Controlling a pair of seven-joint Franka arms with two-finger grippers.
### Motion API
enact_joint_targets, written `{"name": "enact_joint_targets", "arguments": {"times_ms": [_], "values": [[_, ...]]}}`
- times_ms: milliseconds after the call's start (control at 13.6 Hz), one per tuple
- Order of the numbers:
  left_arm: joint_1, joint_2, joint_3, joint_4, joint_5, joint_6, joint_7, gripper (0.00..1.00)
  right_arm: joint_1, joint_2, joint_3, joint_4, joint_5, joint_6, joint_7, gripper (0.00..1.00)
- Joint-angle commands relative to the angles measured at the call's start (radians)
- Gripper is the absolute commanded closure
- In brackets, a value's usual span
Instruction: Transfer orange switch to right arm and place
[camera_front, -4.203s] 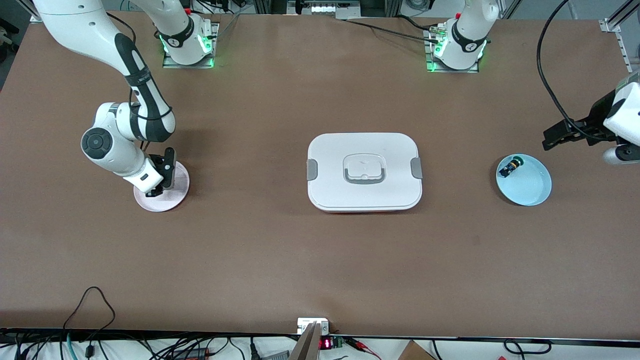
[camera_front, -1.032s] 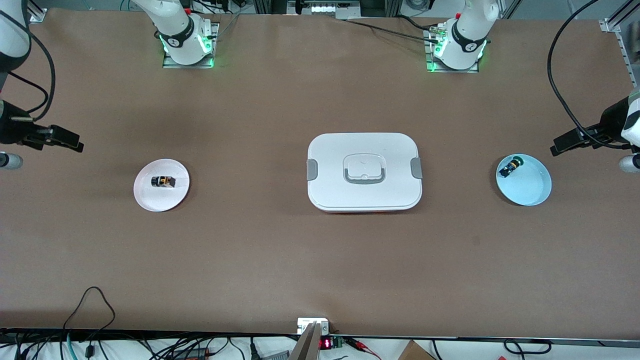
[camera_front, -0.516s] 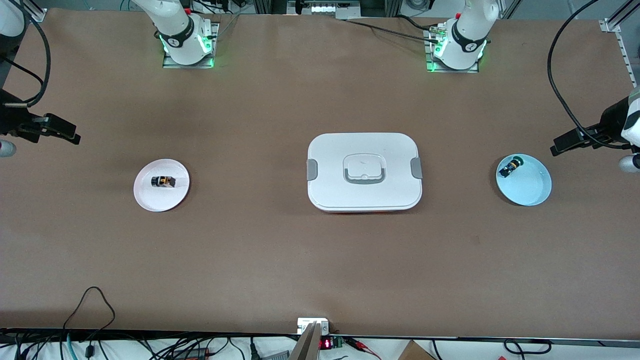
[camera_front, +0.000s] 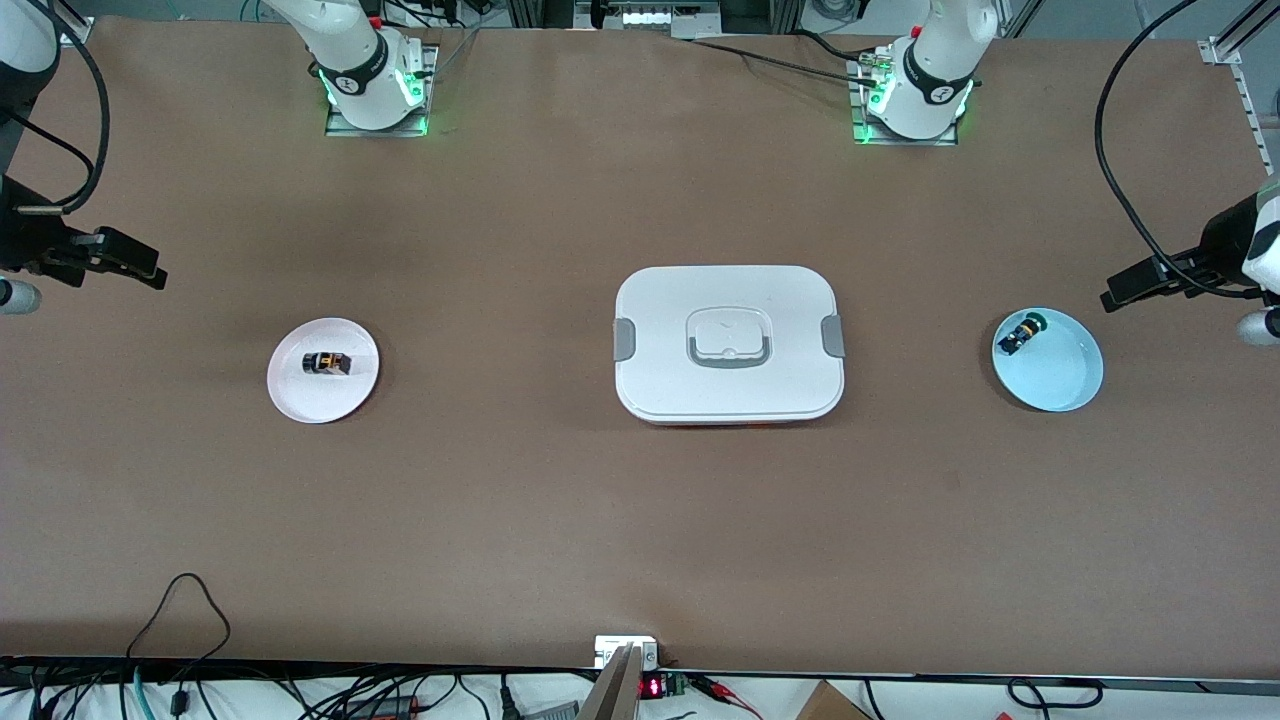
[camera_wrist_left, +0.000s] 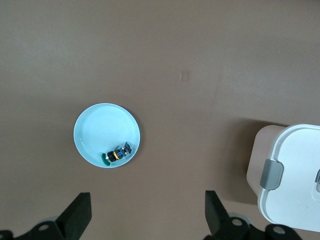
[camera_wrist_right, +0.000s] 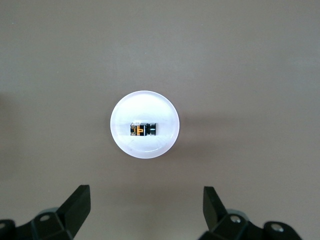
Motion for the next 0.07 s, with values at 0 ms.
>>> {"name": "enact_joint_targets", "arguments": {"times_ms": [0], "values": [[0.008,0.005,-0.001,0.009,-0.015,-0.004,0.026,0.00,0.001,-0.005,0.003,0.006,-0.005,-0.001,-0.008,0.00]]}}
